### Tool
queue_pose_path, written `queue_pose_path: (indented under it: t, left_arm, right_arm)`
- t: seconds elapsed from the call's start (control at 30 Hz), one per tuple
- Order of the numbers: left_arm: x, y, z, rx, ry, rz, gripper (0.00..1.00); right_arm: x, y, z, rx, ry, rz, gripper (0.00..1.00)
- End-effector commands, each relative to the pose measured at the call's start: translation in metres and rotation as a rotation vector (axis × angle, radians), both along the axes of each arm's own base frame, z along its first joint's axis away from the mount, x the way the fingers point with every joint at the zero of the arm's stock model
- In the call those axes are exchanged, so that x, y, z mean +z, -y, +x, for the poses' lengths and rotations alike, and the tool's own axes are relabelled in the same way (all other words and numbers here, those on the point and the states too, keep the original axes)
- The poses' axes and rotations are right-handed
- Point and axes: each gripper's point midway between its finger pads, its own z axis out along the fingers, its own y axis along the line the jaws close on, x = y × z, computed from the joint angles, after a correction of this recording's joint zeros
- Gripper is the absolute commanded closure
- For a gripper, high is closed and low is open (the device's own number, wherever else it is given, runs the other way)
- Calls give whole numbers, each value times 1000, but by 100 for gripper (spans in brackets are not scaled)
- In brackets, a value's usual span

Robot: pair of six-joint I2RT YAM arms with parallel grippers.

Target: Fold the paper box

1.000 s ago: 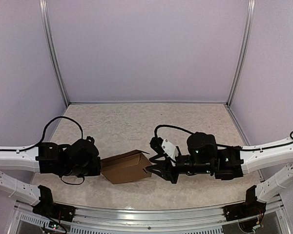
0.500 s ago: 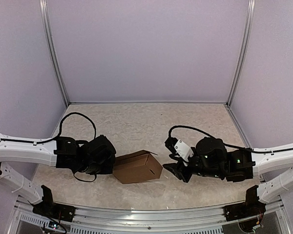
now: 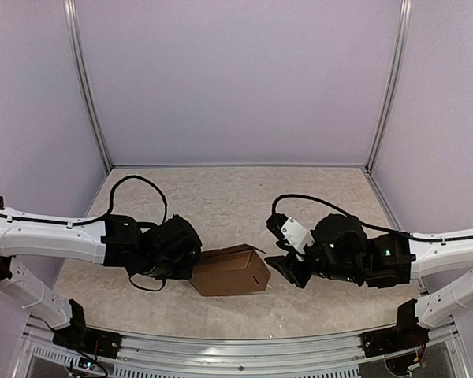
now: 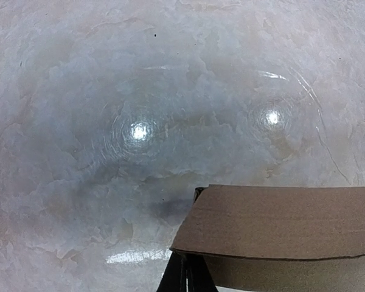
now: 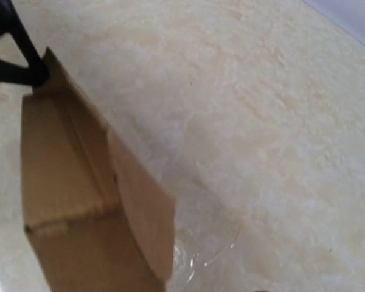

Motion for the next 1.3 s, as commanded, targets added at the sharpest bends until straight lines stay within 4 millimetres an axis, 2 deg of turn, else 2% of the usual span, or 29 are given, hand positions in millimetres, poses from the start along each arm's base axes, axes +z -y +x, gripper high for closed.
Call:
queue_pose_path:
  t: [0.0,0.23,0.4,0.73,0.97,1.17,1.27]
  left_arm:
    - [4,0,0,-13,7,34,100]
    - [9,5,0,-18,16,24,100]
    - [8,9,-1,-27,16,28,100]
    - [4,14,-3,-43,12,41,100]
    - [4,14,-3,-51,14,55,100]
    - [4,15,-3,-54,13,61,100]
    - [5,15,-2,-56,15,67,100]
  right_arm:
    - [8,-3,2,4,2,-13,54]
    - [7,-9,0,21,-26,-22,60]
    - [-1,-16,1,22,-51,-36,64]
    - [-13,-3,18,-95,-39,-94,68]
    - [-13,-1,24,-123,-33,-92,72]
    - [-13,-8,23,-98,-45,-93,79]
    - [-14,-11,22,-88,-51,-99,89]
